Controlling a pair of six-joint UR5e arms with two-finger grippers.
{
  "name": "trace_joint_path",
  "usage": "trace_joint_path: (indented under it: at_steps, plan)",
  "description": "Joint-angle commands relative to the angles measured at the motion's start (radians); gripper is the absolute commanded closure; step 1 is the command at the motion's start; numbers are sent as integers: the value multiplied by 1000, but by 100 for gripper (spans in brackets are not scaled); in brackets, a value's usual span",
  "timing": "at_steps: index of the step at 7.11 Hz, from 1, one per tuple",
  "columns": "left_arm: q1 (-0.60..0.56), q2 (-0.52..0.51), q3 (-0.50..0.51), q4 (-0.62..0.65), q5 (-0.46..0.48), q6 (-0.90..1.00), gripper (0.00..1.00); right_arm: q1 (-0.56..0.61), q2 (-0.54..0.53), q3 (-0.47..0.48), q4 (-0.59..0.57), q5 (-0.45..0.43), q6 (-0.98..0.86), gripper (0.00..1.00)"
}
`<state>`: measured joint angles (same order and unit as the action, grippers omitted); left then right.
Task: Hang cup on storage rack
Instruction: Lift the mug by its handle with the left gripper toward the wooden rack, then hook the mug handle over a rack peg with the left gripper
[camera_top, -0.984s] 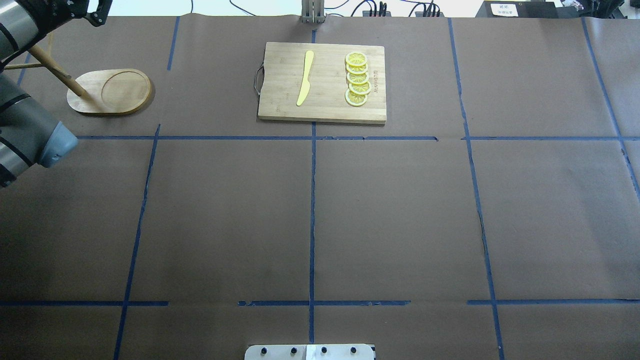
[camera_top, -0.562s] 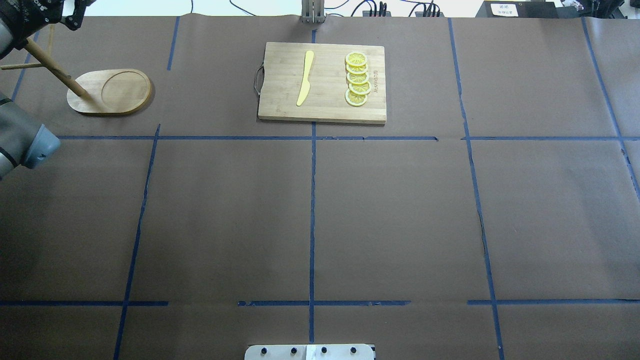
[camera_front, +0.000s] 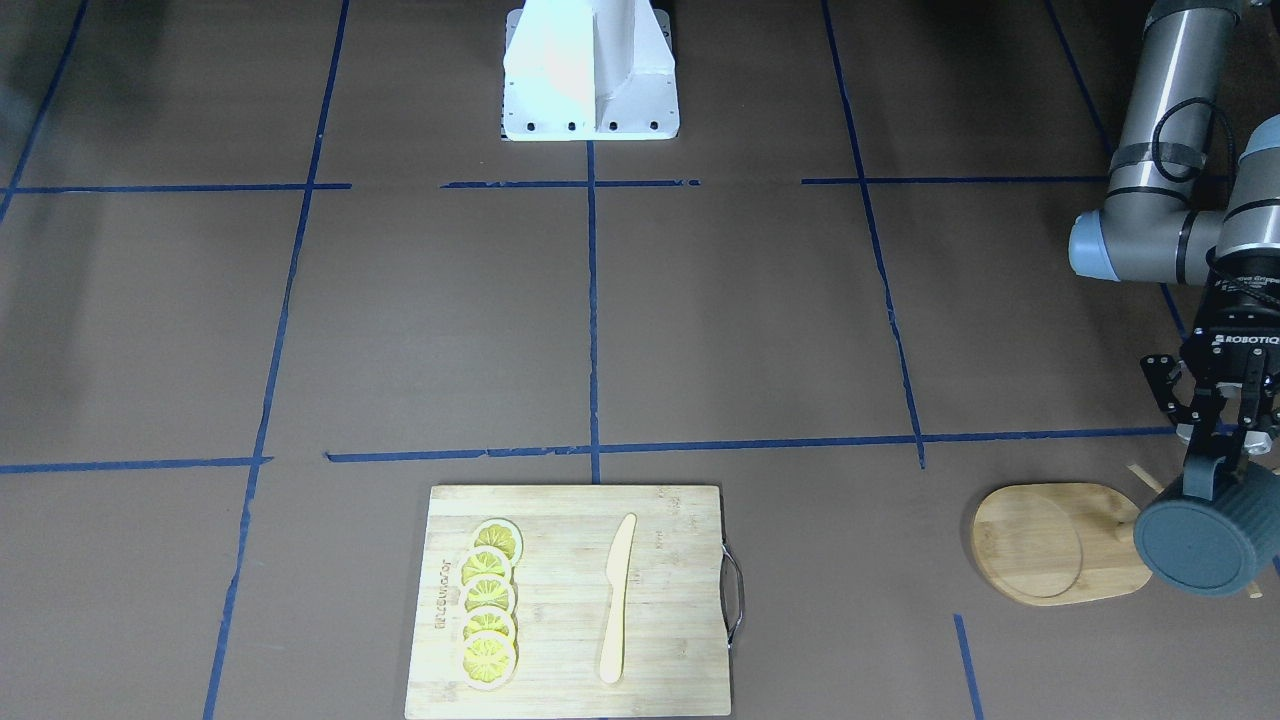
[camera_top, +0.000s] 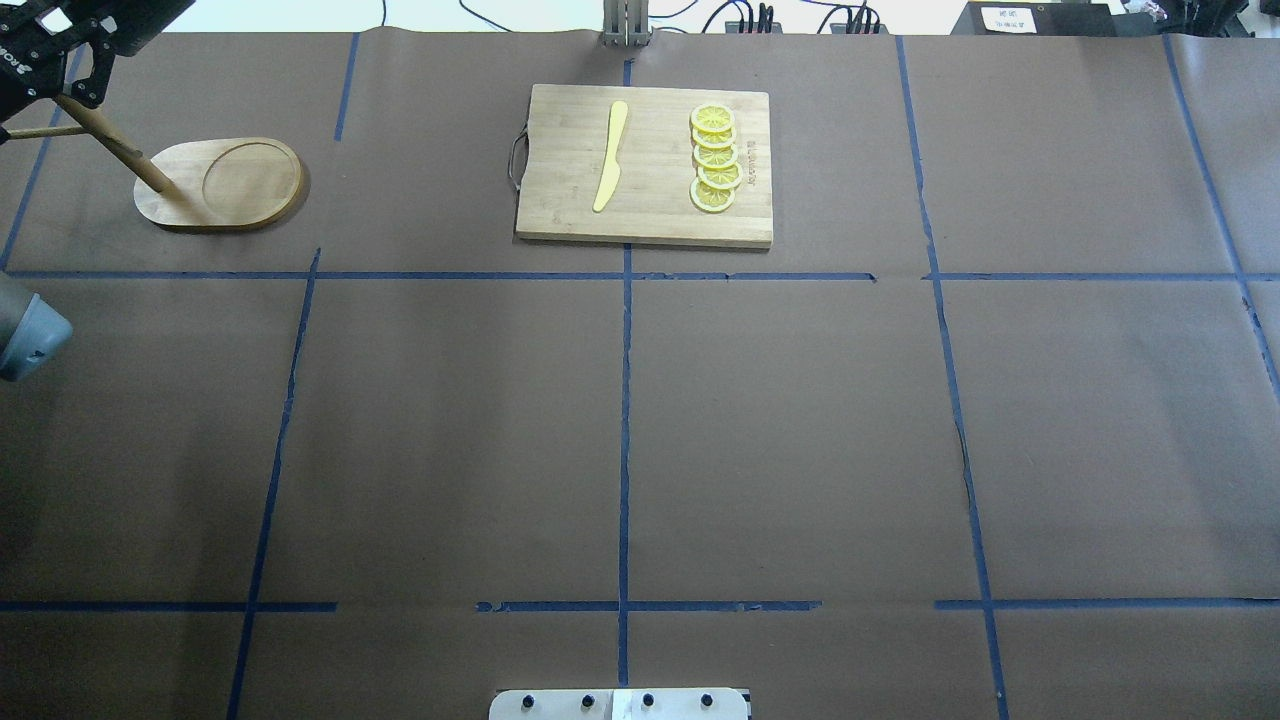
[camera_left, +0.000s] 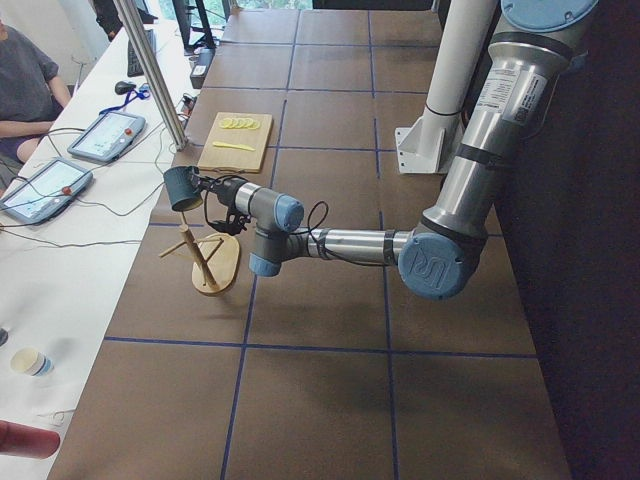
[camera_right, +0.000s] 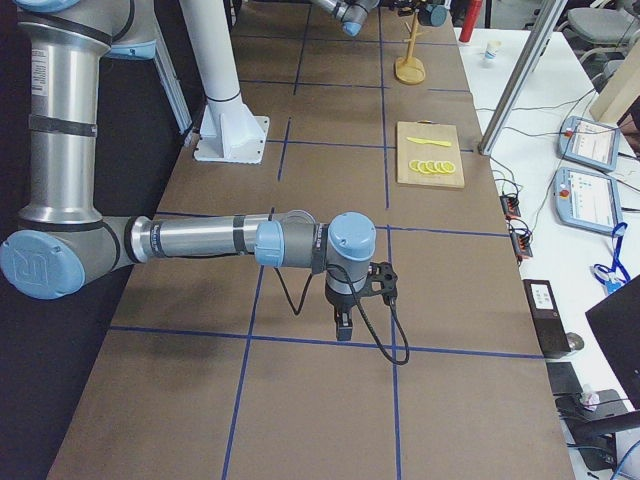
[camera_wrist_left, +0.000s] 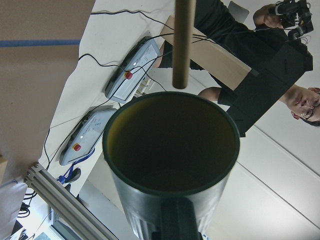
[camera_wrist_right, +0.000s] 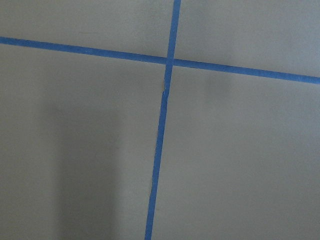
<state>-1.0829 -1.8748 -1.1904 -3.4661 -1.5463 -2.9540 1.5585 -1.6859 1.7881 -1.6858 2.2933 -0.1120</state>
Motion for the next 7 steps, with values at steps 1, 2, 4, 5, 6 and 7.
trace_joint_path:
  at_steps: [1, 2, 4, 5, 6, 7]
  plan:
    - [0, 19, 3, -16, 0, -3, 99, 0, 2, 0, 0, 0, 0, 0]
    - [0, 19, 18, -18, 0, -3, 98, 0, 3, 0, 0, 0, 0, 0]
    - [0, 37, 38, -19, -3, -3, 98, 0, 3, 0, 0, -2, 0, 0]
    - [1, 55, 41, -39, -3, -3, 98, 0, 3, 0, 0, -2, 0, 0]
    - [1, 66, 41, -47, -3, -3, 98, 0, 3, -1, 0, -2, 0, 0]
    - [5, 66, 51, -48, -3, -2, 97, 0, 3, 0, 0, 0, 0, 0]
